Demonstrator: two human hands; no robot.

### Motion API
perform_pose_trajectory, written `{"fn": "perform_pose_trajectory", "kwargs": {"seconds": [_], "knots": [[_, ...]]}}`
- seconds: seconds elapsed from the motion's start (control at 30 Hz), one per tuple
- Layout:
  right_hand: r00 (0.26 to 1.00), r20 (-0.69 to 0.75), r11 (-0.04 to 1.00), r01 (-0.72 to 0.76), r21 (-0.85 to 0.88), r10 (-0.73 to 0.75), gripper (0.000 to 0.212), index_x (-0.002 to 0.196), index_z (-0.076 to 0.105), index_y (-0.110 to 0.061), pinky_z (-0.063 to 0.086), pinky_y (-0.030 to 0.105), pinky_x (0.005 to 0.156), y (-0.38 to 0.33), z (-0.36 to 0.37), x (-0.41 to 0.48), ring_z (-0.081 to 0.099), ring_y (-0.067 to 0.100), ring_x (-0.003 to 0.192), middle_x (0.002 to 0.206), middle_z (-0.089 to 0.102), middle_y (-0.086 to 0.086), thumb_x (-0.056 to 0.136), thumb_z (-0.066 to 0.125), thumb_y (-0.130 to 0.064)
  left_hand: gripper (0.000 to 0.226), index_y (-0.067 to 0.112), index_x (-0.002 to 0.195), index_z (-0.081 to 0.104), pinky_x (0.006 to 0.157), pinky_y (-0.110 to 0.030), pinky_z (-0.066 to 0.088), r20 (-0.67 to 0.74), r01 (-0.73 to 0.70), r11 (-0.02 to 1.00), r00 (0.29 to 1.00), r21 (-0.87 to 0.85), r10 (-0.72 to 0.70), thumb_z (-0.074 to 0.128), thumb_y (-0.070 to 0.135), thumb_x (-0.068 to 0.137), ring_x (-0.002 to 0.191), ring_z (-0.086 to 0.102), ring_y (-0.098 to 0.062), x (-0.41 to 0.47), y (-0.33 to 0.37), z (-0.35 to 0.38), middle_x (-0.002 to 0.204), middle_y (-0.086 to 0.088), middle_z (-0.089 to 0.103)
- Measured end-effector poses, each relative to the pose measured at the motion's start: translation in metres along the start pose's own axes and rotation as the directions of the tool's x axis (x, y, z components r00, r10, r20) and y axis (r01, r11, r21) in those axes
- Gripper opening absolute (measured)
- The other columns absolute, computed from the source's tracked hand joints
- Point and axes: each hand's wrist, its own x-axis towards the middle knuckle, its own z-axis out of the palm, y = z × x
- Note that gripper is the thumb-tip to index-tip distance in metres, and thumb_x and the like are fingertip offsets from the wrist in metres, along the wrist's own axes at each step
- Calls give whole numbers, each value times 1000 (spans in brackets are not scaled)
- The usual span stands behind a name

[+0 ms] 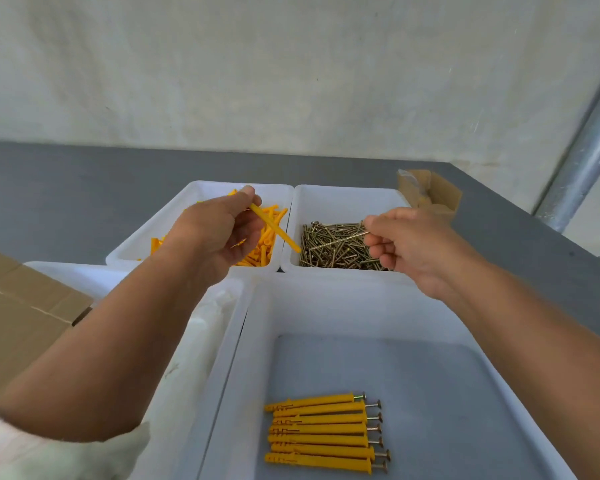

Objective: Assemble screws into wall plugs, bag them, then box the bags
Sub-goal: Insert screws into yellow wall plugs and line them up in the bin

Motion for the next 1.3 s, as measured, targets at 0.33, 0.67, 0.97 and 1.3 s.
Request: {"fn": "perform_pose_trajectory", "kwargs": {"seconds": [0.33,0.67,0.97,1.3], "knots": [[996,22,982,85,171,-90,6,85,69,-12,48,17,51,-10,-2,-6,58,5,55,62,66,-5,91,67,-12,17,-4,101,65,50,-24,55,256,200,973,940,118,-224,54,10,97,49,61,-12,-9,-9,13,63,-10,59],[995,81,991,48,126,-59,5,85,70,-12,49,19,52,-11,-4,-8,59,7,56,64,67,-4,90,68,-13,30,12,78,80,48,-17,50,432,195,949,855,245,-288,56,16,96,55,60,-7,-10,-13,9,68,-2,65],[986,166,998,20,65,-30,10,92,73,-10,47,18,51,-9,-5,-9,57,6,56,66,66,-3,87,71,-18,21,7,97,74,49,-18,50,494,93,939,830,332,-257,53,11,97,60,60,-8,-13,-15,10,74,-2,66],[923,378,911,214,-351,-71,7,81,79,-28,47,18,57,-10,3,-18,60,1,59,69,68,-7,82,75,-34,12,8,101,67,52,-19,52,479,-10,891,846,455,-234,65,7,89,65,66,-12,-22,-16,19,79,-5,71]]}}
